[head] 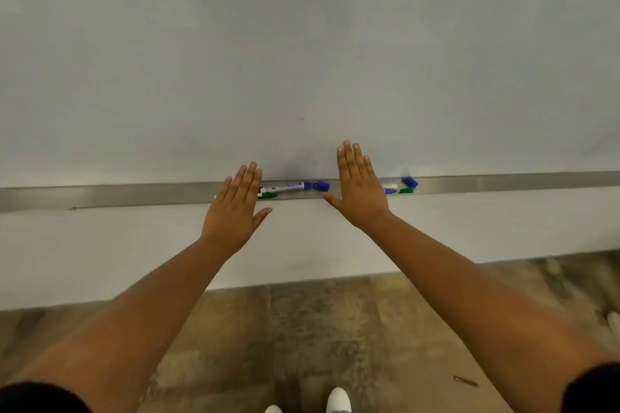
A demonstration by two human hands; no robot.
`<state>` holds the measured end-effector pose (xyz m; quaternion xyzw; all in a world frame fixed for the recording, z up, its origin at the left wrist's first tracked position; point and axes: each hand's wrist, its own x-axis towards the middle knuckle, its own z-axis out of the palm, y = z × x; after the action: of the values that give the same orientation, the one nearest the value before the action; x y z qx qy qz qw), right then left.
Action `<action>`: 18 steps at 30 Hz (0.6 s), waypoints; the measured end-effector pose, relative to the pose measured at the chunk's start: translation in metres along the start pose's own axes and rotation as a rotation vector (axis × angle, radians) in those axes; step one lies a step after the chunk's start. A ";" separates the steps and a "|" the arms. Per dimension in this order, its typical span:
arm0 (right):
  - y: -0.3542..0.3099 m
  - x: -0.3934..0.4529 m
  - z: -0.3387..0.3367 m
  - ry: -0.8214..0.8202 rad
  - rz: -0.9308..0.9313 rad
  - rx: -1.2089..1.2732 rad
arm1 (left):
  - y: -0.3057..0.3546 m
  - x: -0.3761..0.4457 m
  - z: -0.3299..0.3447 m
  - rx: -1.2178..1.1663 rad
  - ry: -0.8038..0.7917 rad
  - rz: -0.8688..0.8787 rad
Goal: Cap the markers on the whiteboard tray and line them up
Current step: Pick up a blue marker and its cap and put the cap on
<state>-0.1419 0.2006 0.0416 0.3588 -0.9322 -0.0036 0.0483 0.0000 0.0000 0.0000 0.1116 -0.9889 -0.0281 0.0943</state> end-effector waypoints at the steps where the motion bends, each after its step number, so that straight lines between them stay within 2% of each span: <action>1: -0.002 -0.002 0.005 -0.019 -0.007 -0.010 | -0.001 -0.003 0.005 0.013 -0.022 -0.026; 4: -0.005 -0.009 0.022 -0.117 -0.029 -0.002 | -0.005 -0.009 0.021 0.009 -0.101 -0.110; 10: -0.008 -0.016 0.053 -0.319 -0.105 0.061 | -0.013 -0.013 0.039 0.010 -0.290 -0.159; 14: -0.005 -0.012 0.063 -0.397 -0.084 0.069 | -0.011 -0.011 0.049 -0.023 -0.294 -0.171; 18: -0.003 -0.005 0.069 -0.407 -0.078 0.078 | -0.008 -0.010 0.057 -0.028 -0.275 -0.197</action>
<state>-0.1423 0.1999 -0.0276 0.3879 -0.9076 -0.0418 -0.1552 0.0006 -0.0036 -0.0589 0.2018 -0.9762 -0.0662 -0.0434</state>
